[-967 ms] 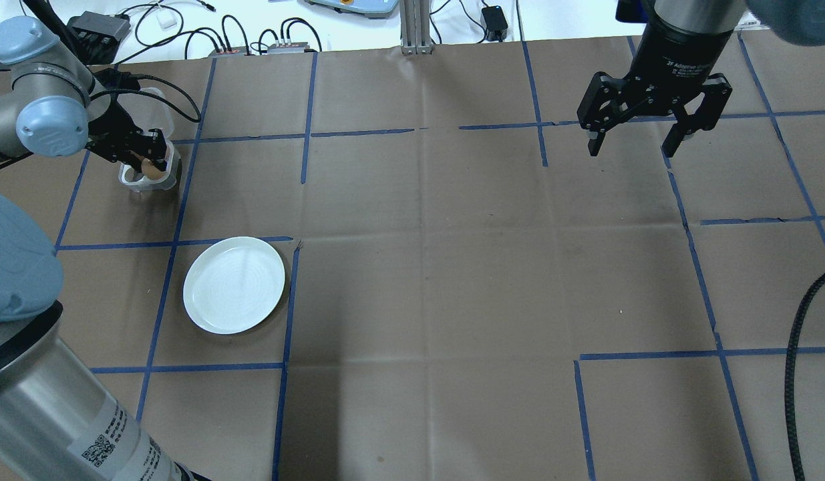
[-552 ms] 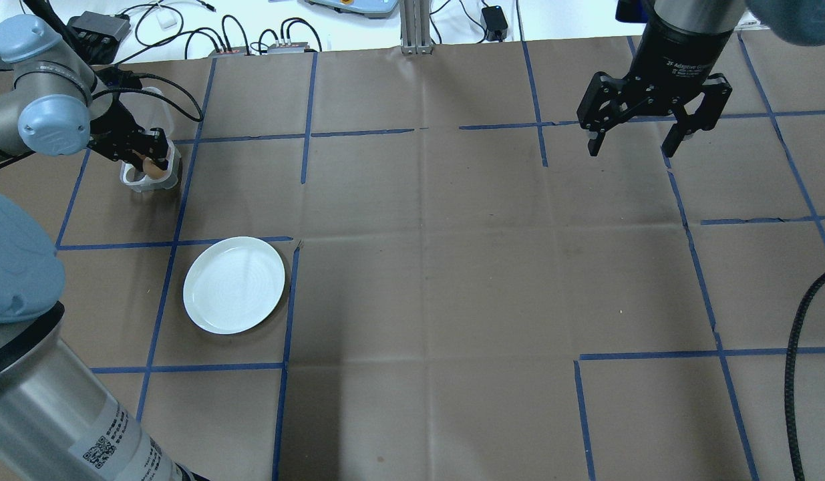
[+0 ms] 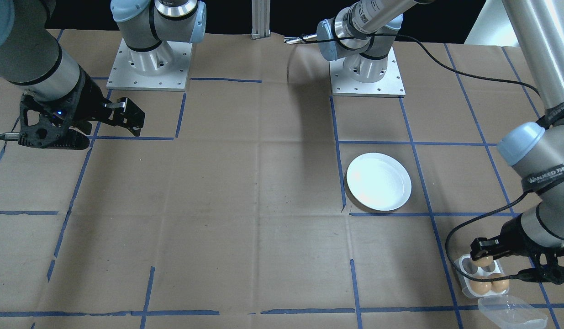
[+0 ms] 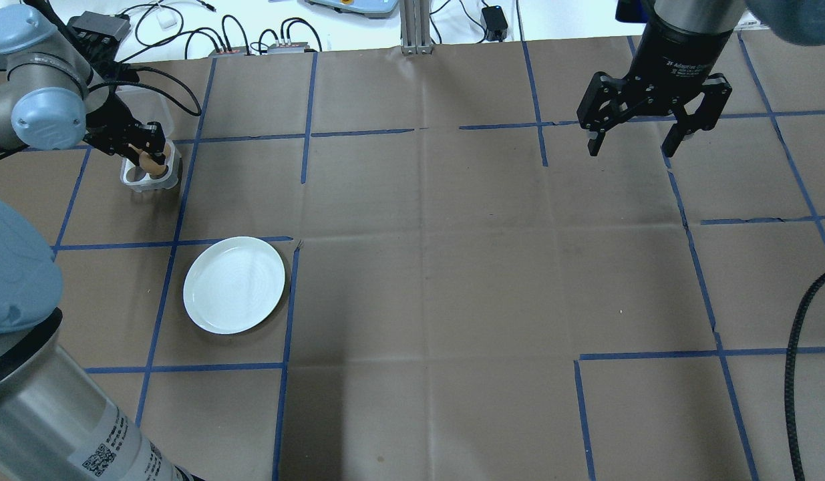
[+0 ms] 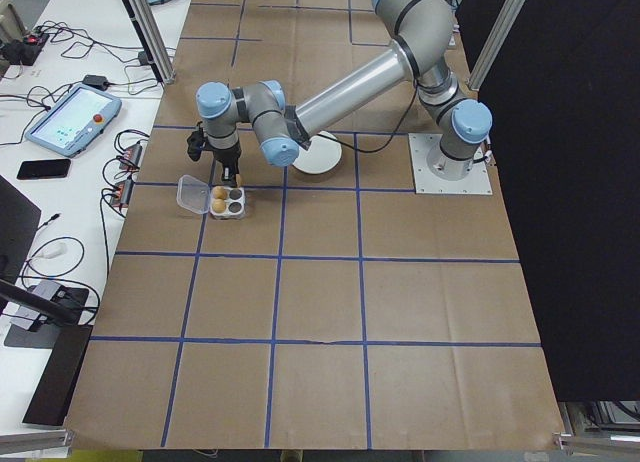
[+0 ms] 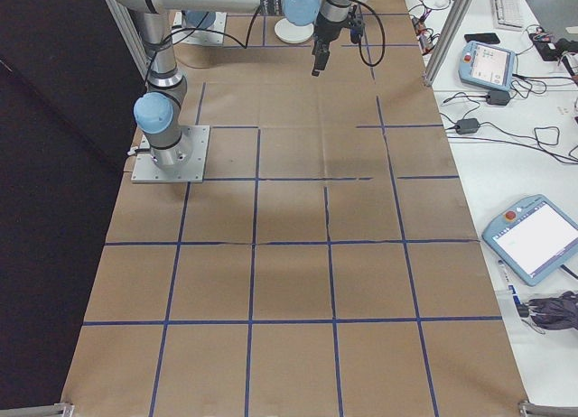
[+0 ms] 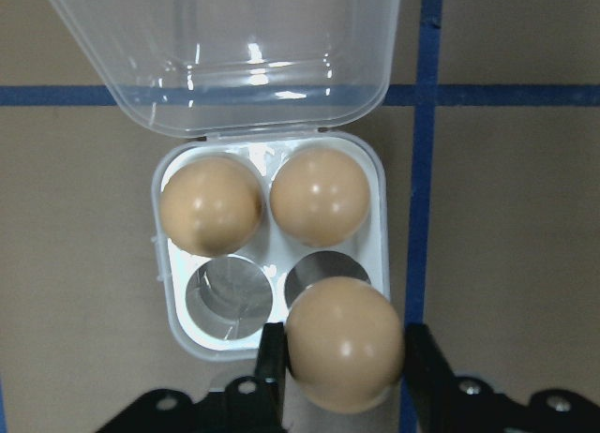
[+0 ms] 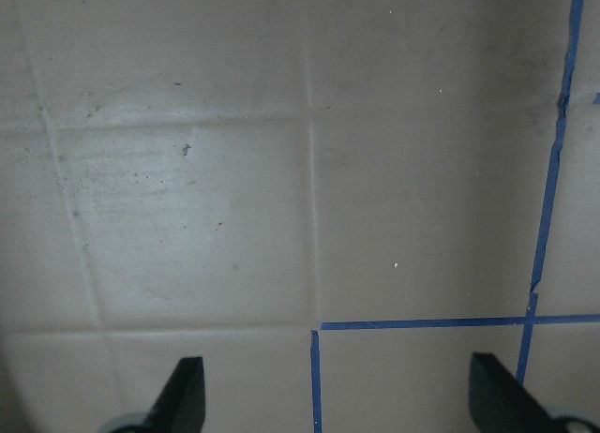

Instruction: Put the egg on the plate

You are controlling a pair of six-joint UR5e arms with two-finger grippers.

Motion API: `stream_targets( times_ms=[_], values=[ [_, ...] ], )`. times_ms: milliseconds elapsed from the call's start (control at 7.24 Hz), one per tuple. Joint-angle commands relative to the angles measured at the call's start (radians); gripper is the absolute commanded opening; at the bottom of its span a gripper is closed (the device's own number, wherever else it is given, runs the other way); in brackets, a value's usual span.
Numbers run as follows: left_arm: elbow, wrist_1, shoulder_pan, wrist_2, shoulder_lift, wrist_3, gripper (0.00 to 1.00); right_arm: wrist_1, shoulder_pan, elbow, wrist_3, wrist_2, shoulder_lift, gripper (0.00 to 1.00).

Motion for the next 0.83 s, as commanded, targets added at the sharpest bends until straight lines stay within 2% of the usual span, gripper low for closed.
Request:
stream_targets(
  times_ms=[0,414,552,691],
  values=[
    [-0.079,-0.093,-0.016,0.001,0.144,-0.039,0.01,0.0,0.0,0.0,0.0,-0.002,0.0,1.0],
    [-0.35,-0.095,-0.158,-0.011,0.336,-0.203,0.01,0.0,0.0,0.0,0.0,0.0,0.001,1.0],
    [-0.444,-0.085,-0.189,-0.013,0.379,-0.249,0.01,0.0,0.0,0.0,0.0,0.0,0.0,1.0],
    [-0.508,-0.069,-0.192,-0.013,0.377,-0.266,0.01,0.0,0.0,0.0,0.0,-0.002,0.0,1.0]
  ],
)
